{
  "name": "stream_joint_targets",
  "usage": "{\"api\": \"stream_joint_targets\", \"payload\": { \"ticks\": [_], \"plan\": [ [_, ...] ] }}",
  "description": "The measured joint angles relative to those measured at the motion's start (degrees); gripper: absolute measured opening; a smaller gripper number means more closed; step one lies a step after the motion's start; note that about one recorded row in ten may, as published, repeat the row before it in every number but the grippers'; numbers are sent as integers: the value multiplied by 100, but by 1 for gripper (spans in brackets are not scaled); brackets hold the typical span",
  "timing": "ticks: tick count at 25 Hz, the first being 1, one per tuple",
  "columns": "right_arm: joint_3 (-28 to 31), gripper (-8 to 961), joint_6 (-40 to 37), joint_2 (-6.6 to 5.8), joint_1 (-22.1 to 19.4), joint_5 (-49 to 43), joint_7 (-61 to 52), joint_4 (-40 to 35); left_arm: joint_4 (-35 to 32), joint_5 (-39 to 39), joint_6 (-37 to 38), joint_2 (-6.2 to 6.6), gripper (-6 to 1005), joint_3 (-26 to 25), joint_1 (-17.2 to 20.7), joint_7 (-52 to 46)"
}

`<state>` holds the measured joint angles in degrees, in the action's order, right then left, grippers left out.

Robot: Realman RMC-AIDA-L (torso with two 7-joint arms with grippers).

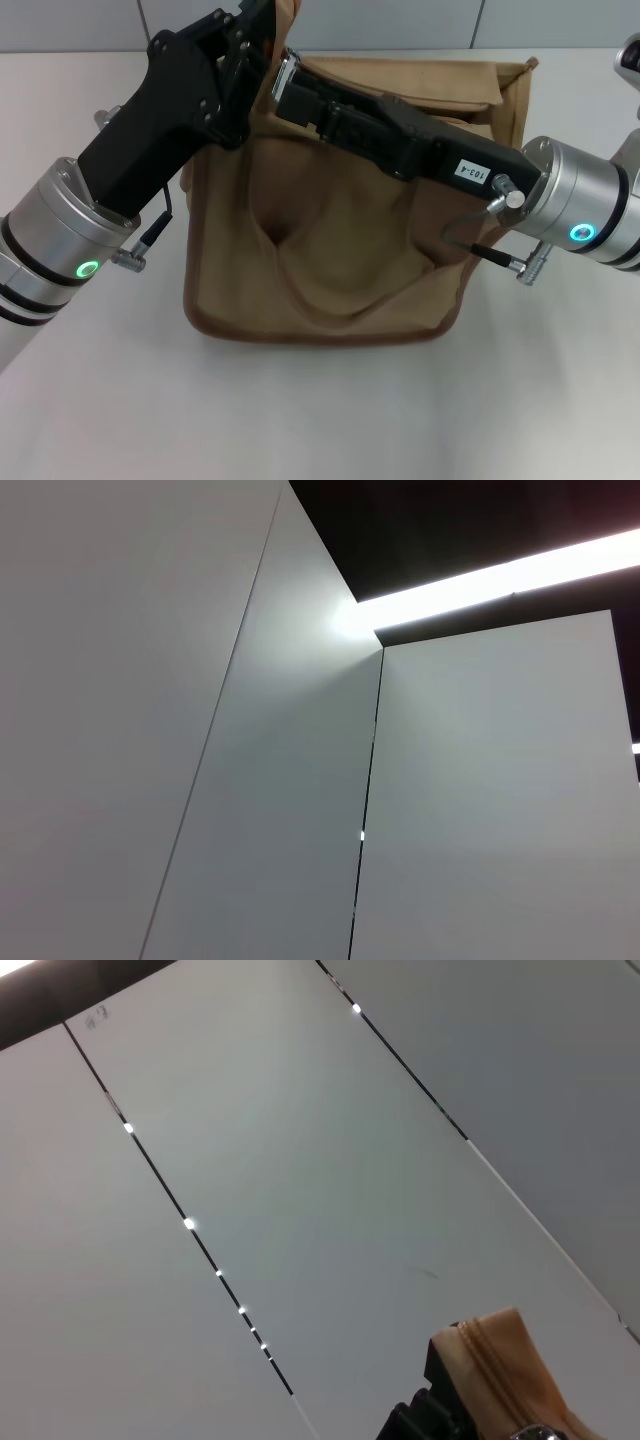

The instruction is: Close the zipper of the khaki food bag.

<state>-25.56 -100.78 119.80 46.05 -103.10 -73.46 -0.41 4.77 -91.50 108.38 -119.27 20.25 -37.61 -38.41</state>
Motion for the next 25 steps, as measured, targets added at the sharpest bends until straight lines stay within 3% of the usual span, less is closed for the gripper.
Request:
{"api": "stream_joint_targets", "payload": {
  "ticks": [17, 20, 25],
  "plan": [
    [1, 478, 162, 0, 7, 7, -273, 20, 33, 0, -17, 0, 103, 7, -13, 0],
    [18, 455, 201, 0, 15, 14, -273, 23, 33, 1, -20, 0, 104, 2, -15, 1],
    [8, 311, 246, 0, 67, 17, -276, 24, 32, 1, -26, 0, 104, -13, -15, 4]
  ]
}}
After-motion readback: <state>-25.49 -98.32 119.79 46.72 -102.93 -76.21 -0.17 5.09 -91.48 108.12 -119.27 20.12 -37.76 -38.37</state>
